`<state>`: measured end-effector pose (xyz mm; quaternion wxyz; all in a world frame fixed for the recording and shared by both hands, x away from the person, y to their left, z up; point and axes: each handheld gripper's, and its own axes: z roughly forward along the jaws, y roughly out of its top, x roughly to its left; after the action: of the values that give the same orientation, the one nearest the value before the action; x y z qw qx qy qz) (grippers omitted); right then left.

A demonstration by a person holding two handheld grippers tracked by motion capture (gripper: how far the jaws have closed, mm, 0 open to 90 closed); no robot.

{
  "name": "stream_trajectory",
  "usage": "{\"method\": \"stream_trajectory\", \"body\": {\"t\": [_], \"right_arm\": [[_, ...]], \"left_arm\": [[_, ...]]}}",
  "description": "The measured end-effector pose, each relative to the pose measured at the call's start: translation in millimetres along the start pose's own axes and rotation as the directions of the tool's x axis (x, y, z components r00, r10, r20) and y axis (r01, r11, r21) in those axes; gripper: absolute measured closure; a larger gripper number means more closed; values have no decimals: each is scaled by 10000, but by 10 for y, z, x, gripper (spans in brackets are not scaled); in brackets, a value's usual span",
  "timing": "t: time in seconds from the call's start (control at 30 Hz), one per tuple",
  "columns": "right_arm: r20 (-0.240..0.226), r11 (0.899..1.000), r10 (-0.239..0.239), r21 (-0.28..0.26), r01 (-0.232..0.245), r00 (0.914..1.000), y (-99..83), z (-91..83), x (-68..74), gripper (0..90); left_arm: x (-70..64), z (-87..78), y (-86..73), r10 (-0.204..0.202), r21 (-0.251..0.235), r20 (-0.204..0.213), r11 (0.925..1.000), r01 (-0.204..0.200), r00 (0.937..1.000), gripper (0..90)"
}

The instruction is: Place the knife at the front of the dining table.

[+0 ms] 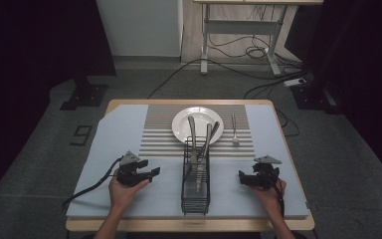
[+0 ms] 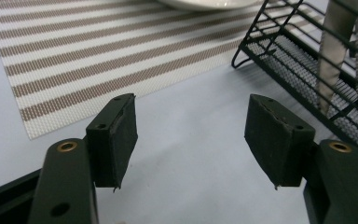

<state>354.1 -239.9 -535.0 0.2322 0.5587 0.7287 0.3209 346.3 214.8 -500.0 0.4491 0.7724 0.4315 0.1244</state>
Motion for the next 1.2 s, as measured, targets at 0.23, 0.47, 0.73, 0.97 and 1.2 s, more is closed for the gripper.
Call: {"method": "stream_trajectory", "body": {"t": [0.23, 0.47, 0.73, 0.97, 1.2], "right_arm": [[124, 10000, -75, 8, 75, 9999, 0, 5, 11, 49], [114, 10000, -68, 5, 68, 9999, 3, 6, 11, 52], [100, 9999, -108, 2, 108, 9999, 4, 5, 10, 56], [84, 9999, -153, 4, 153, 9998, 5, 7, 9, 59], [66, 9997, -240, -1, 240, 9997, 7, 6, 15, 70]], "left_arm": [[0, -19, 41, -156, -270, 300, 9995, 164, 9994, 356], [30, -144, 238, -248, -908, 194, 9955, 265, 9995, 363], [-86, -105, 648, 50, -1231, 818, 9924, 51, 9966, 353], [-91, -79, 802, -271, -1319, 1229, 9903, 433, 9921, 361], [-161, -69, 933, 42, -1315, 1162, 9913, 112, 9932, 364]]}}
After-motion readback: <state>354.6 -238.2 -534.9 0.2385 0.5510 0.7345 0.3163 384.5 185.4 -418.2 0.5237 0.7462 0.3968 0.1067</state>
